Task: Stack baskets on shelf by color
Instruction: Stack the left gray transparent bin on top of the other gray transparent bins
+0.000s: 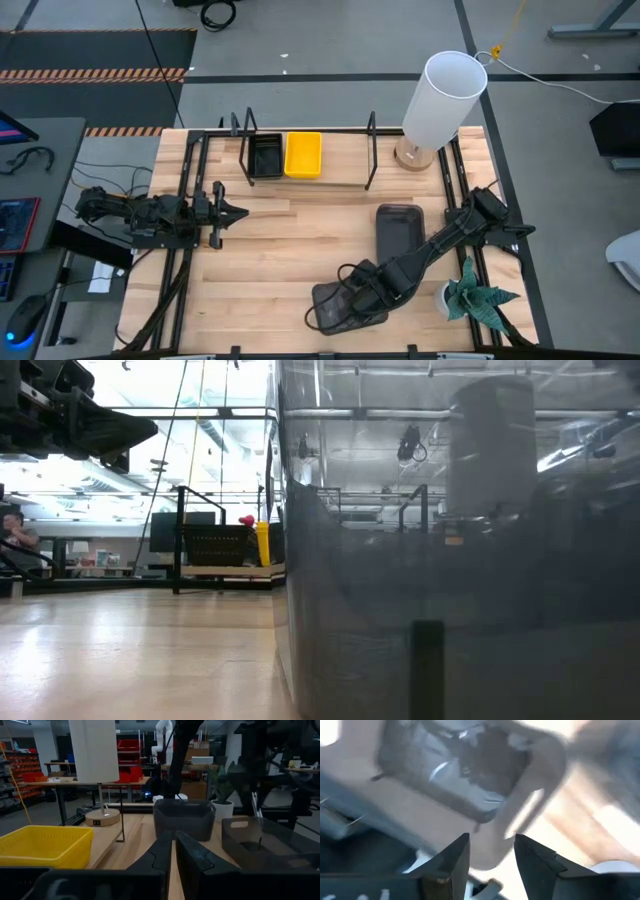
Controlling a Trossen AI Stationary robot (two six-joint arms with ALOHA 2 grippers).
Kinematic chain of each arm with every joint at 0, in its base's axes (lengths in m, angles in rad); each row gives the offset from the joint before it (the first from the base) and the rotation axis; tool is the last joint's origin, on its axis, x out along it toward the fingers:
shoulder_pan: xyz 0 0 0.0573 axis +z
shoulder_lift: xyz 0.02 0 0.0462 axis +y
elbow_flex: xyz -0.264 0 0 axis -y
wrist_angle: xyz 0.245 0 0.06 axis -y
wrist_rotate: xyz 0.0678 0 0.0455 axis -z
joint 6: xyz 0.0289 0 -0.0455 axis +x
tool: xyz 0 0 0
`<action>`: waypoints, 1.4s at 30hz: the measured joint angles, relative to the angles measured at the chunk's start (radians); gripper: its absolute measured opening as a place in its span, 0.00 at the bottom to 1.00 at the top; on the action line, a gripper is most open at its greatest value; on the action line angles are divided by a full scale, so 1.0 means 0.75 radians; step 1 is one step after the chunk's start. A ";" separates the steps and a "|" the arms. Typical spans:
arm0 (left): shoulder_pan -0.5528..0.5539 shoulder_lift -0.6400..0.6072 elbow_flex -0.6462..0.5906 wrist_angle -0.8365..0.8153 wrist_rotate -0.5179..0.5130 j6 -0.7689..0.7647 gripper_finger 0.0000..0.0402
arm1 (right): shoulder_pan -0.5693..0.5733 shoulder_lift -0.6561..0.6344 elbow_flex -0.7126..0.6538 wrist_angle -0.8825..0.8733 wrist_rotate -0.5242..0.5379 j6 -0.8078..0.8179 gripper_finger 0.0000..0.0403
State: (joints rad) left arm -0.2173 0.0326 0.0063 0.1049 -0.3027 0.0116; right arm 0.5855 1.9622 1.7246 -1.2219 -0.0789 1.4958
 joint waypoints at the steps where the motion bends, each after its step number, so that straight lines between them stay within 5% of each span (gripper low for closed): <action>1: 0.000 0.000 0.000 0.000 0.000 0.001 0.09 | 0.004 0.000 -0.003 -0.026 0.006 0.010 0.40; 22: 0.000 0.000 0.000 0.000 0.000 0.000 0.09 | -0.043 0.002 -0.355 0.213 -0.026 0.006 0.40; 27: 0.000 0.000 0.000 0.000 0.000 0.000 0.10 | -0.067 0.002 -0.407 0.327 -0.032 -0.026 0.31; 34: 0.000 0.000 0.000 0.000 0.000 0.000 0.07 | -0.072 -0.007 -0.415 0.476 0.017 -0.067 0.03; 42: 0.000 0.000 0.000 0.001 0.000 0.000 0.10 | -0.088 -0.101 -0.416 0.618 0.176 -0.091 0.02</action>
State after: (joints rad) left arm -0.2173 0.0326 0.0063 0.1059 -0.3027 0.0118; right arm 0.5192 1.8866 1.4128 -0.7585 0.0534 1.4272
